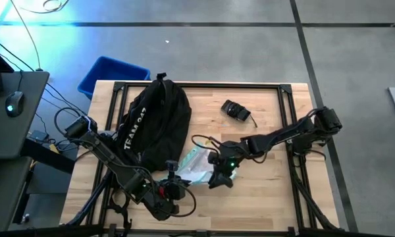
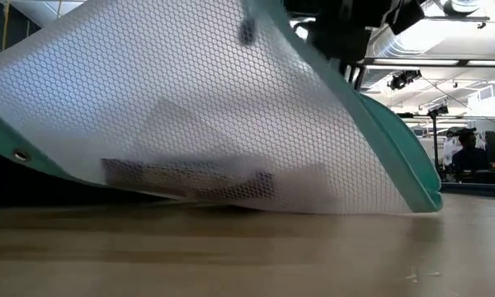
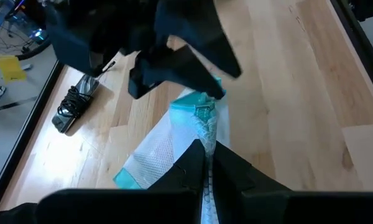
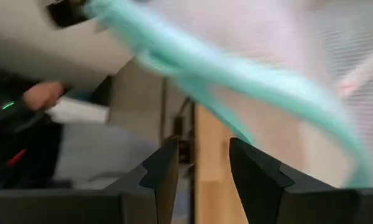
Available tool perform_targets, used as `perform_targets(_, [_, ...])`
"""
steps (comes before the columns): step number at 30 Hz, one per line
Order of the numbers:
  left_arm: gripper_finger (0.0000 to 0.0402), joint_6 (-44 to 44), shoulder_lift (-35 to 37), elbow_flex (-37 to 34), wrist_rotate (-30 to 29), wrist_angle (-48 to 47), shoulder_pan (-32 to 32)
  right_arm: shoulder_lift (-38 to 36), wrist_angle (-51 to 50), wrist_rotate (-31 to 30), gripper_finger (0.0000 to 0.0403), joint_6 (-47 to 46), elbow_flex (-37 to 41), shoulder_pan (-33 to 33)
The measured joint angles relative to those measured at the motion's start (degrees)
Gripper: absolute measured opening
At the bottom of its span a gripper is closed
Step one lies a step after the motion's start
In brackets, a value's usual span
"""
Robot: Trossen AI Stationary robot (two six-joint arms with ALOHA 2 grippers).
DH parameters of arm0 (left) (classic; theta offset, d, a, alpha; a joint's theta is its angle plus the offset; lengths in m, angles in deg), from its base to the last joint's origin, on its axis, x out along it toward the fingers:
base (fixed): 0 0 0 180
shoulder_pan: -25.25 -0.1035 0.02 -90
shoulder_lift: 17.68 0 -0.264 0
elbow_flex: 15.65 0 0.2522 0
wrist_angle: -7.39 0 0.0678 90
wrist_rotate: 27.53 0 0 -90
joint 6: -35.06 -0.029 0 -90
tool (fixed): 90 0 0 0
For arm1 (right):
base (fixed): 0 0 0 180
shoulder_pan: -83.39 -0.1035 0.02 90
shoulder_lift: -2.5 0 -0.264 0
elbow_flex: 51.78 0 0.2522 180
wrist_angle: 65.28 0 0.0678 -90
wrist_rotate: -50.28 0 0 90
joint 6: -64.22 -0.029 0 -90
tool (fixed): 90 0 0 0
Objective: Unpack backpack
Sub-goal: Close the zip bag
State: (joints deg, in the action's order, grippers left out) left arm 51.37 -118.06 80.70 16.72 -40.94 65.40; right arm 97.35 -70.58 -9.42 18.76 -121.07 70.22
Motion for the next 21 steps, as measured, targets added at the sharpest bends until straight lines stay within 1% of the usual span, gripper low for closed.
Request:
perform_targets(2, [0.0000, 0.04, 0.00, 0.00, 0.57, 0.00, 0.00, 0.00, 0.71, 3.09, 0.0128, -0.25, 0.00, 0.77])
perform_targets(3, [0.0000, 0.04, 0.00, 0.00, 0.62, 0.00, 0.00, 0.00, 1.09, 3.69, 0.0128, -0.60, 0.00, 1.08])
perform_targets(9, [0.0000, 0.11, 0.00, 0.00, 0.66, 0.00, 0.00, 0.00, 0.33, 2.62, 0.0128, -3.66, 0.00, 3.04])
perform_targets(16, [0.0000, 0.08, 0.00, 0.00, 0.68, 0.00, -0.34, 0.02, -3.52, -5.46, 0.0128, -5.61, 0.01, 1.49])
perform_targets(18, [0.0000, 0.09, 0.00, 0.00, 0.66, -0.02, -0.38, 0.04, -2.01, -7.99, 0.0128, -4.86, 0.04, 0.75])
perform_targets(21, [0.0000, 0.13, 0.00, 0.00, 0.55, 0.06, -0.59, 0.04, 1.02, -11.41, 0.0128, -1.23, 0.04, -0.51])
